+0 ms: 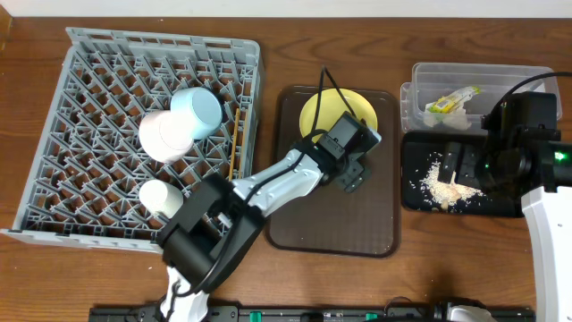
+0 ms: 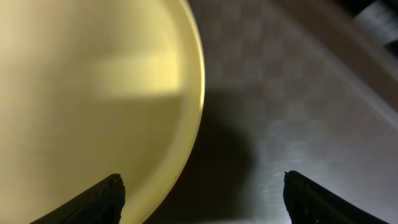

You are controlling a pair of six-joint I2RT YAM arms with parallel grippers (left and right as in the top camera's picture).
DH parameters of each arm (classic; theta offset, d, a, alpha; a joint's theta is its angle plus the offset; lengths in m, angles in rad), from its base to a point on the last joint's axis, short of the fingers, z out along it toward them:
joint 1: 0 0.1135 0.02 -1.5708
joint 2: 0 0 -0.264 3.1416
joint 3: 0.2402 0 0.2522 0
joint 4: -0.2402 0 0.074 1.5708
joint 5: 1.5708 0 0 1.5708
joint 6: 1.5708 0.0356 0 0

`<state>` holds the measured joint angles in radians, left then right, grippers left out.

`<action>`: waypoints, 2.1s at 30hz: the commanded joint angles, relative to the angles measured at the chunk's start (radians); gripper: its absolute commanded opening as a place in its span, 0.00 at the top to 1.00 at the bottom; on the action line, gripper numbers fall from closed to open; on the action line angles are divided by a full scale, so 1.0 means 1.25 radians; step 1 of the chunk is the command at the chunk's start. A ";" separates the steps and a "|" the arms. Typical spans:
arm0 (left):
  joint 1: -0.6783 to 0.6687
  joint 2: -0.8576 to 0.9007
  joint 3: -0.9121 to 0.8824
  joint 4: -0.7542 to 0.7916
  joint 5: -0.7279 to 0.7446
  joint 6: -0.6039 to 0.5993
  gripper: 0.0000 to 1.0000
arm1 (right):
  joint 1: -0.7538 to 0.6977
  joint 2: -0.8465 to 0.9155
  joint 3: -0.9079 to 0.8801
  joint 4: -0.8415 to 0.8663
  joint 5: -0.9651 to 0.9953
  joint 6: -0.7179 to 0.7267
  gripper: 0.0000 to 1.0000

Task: Sort waste into correct bins and load items into the dishwasher
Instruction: 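Reach the left gripper to the yellow plate rim and grasp it, then lift the yellow plate and stand it upright in the rack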

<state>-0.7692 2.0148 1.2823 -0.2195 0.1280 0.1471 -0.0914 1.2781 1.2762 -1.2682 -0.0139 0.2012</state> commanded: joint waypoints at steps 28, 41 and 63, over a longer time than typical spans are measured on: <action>-0.049 -0.203 0.011 -0.190 -0.006 -0.013 0.94 | -0.003 -0.002 0.009 -0.006 0.005 0.006 0.01; 0.082 -0.465 0.011 -0.207 -0.012 -0.150 0.94 | -0.003 -0.002 0.009 -0.006 0.005 0.006 0.01; 0.602 -0.392 0.011 -0.215 0.621 -0.324 0.94 | -0.003 -0.002 0.009 -0.006 0.004 0.006 0.01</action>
<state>-0.0631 1.4845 1.2991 -0.4908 0.7647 -0.2214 -0.0914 1.2781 1.2762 -1.2747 -0.0143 0.2012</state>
